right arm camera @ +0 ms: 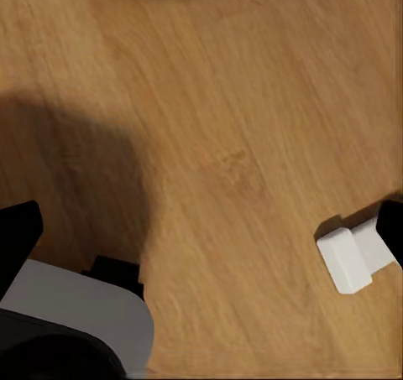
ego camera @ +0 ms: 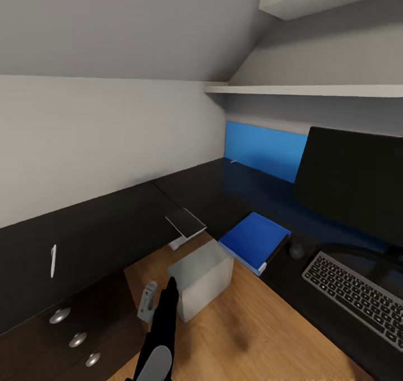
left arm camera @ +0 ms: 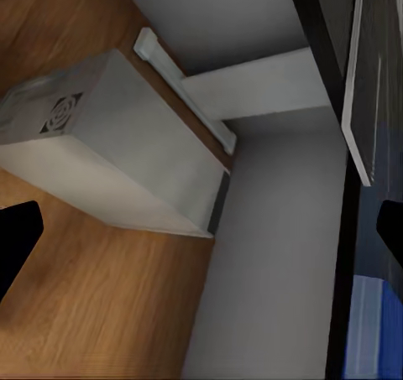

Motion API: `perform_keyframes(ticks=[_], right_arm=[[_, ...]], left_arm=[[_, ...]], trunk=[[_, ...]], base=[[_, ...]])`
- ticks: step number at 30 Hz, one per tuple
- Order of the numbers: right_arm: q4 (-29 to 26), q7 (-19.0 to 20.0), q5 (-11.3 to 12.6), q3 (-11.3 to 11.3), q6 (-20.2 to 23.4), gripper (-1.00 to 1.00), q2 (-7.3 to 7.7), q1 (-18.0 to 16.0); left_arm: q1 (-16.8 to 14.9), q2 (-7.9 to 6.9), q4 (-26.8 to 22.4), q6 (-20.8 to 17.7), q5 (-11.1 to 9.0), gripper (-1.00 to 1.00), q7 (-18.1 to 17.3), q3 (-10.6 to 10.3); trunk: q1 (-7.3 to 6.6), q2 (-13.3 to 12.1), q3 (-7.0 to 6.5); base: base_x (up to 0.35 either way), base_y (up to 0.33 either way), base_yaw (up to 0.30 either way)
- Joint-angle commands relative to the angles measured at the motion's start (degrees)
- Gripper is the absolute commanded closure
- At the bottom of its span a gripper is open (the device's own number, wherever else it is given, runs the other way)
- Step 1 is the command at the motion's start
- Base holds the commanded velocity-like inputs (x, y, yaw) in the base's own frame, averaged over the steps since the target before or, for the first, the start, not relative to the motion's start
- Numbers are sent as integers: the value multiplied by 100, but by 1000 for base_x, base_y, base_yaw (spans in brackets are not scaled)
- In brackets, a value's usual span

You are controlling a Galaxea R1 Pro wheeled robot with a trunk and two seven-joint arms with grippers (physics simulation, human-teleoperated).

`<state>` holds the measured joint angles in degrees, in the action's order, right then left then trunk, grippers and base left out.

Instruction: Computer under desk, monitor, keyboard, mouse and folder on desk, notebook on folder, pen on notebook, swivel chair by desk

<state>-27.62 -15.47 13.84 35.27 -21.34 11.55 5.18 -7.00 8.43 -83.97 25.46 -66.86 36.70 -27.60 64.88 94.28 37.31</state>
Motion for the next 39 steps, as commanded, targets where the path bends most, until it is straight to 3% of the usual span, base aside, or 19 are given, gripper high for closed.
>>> perform_keyframes(ticks=[1, 6, 9, 14, 21, 25, 31, 32, 33, 39], right_arm=[[-23, -36, 48, 48, -14, -100, 41, 29], [-107, 7, 41, 59, -74, -100, 291, 138], [-257, 38, 36, 66, -326, -100, 429, 255], [-1054, 54, 28, 61, -719, -100, 682, 706], [-2090, 66, 77, 43, -598, -100, 1164, 1081], [-2278, 76, 98, 18, -322, -100, 1260, 1127], [-2341, 74, 152, 35, -246, -100, 1282, 1153], [-2351, 71, 161, 49, -219, -100, 1268, 1148], [-2347, 71, 160, 44, -202, -100, 1263, 1146], [-2307, 67, 149, 41, -56, -100, 1249, 1134]], left_arm=[[14, -6, -54, 39, -28, -100, 51, -8], [67, -29, -180, 56, -20, -100, 144, -12], [80, -36, -211, 55, -25, -100, 151, -38], [89, -39, -232, 60, -21, -100, 178, -211], [92, -17, -242, 79, -64, -100, 154, -290], [93, -26, -346, 93, -109, -100, 151, -317], [93, -16, -307, 100, -69, -100, 95, -346], [-196, 15, 102, 124, -18, -100, 140, -176], [-250, 2, 149, 124, -11, -100, 157, -42], [-321, -43, 176, 129, 49, -100, 77, 294]], trunk=[[0, 2, -3], [0, 2, -35], [0, 2, -55], [0, 2, -83], [0, 2, -96], [0, 2, -97], [0, 2, -98], [0, 2, -98], [0, 2, -98], [0, 2, -98]], base=[[0, 0, -241], [0, 0, -238], [0, 0, -233], [0, 0, -200], [0, 0, -69], [0, 0, -13], [0, 0, -19], [0, 0, -244], [0, 0, -263], [0, 0, -279]])
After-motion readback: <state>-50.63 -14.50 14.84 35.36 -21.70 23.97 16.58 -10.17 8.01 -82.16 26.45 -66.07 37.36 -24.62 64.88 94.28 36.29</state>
